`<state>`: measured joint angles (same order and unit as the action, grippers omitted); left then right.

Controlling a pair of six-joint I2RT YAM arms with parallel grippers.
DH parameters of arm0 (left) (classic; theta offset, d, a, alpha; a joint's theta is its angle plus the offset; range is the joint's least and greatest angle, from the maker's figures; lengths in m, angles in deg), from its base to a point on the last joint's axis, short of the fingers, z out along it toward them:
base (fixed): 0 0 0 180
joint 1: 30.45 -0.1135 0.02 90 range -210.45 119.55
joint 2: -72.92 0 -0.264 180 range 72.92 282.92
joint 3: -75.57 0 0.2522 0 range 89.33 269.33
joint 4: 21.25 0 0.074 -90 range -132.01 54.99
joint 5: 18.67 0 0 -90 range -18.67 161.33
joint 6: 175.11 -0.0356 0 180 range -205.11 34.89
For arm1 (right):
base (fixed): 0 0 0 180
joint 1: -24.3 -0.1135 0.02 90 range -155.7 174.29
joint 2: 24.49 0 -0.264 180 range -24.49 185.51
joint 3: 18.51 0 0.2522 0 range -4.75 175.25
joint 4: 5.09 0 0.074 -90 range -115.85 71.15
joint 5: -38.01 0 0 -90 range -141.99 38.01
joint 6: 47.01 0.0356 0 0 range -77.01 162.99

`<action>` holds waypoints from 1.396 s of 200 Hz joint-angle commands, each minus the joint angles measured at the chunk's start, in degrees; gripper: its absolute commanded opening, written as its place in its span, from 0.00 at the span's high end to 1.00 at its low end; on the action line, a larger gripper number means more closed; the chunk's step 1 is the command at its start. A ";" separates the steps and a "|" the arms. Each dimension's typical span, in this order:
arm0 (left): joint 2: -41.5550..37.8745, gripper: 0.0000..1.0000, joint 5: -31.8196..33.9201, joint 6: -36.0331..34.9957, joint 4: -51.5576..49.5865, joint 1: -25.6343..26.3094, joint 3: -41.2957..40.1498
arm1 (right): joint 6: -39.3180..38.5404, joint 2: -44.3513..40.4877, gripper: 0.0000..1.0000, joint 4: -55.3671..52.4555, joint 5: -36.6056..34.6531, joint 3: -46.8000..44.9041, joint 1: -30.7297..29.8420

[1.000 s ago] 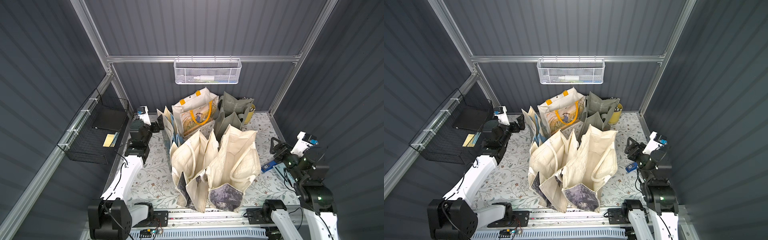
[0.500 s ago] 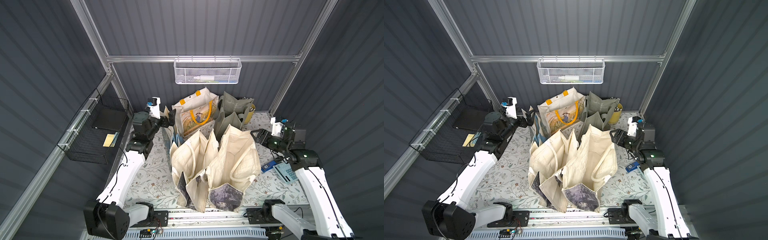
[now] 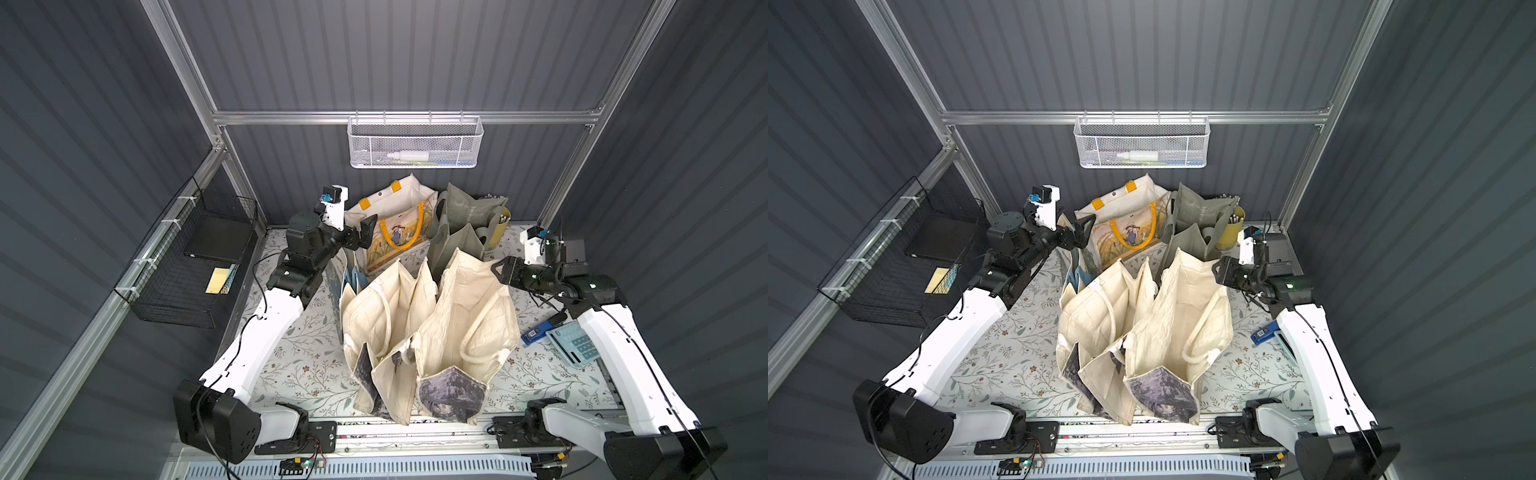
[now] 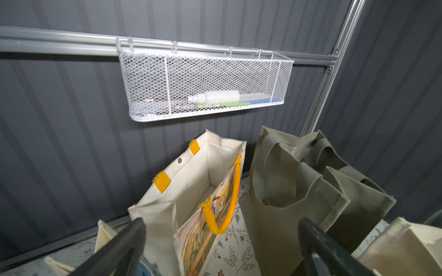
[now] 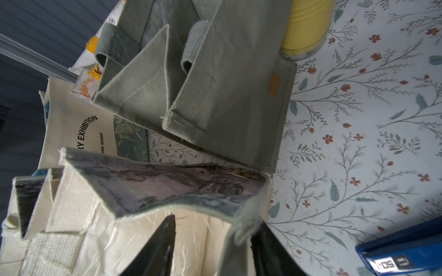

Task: Put away the canvas bag
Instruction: Pick up the canvas bag from the center of the board.

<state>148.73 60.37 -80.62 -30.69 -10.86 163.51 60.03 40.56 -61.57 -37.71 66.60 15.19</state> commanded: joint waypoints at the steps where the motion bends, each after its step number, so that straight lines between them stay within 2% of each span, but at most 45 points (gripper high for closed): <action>1: 1.76 0.01 -0.35 -1.19 -0.23 1.34 2.35 | -2.27 -0.05 0.48 -2.85 -2.18 -0.16 -0.26; 21: 3.57 0.01 -0.14 -2.36 -1.67 3.11 4.06 | -2.35 1.23 0.55 -1.46 -0.28 -0.91 -0.21; 31: 4.03 0.01 0.07 -2.83 -2.10 3.88 4.65 | -2.53 1.49 0.62 -0.66 -0.13 -1.09 -0.23; 63: 4.83 0.01 0.16 -3.32 -2.67 5.31 5.68 | -2.71 1.12 0.73 0.62 -0.11 -1.86 -0.22; 90: 5.55 0.00 -0.29 -3.59 -3.09 6.22 7.19 | -1.66 0.70 0.94 1.14 2.33 -2.70 -0.21; 107: 5.92 0.00 -0.61 -3.69 -3.02 6.76 8.11 | 0.66 -1.10 1.00 2.98 2.18 -3.28 -0.21; 164: 8.60 0.01 -1.90 -5.11 -3.44 9.19 11.49 | 10.51 -6.13 1.00 9.90 3.62 -3.96 -0.13; 211: 9.00 0.00 -4.52 -4.95 -0.80 9.49 11.11 | 13.31 -8.03 1.00 9.47 1.60 -2.75 0.89; 279: 10.80 0.01 -6.06 -4.47 2.44 10.87 12.11 | 18.48 -9.20 1.00 10.46 9.66 -1.83 8.10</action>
<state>158.22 56.33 -84.71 -30.34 -0.80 173.49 75.48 32.72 -56.17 -31.83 62.40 20.66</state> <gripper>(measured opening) 0.995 0.050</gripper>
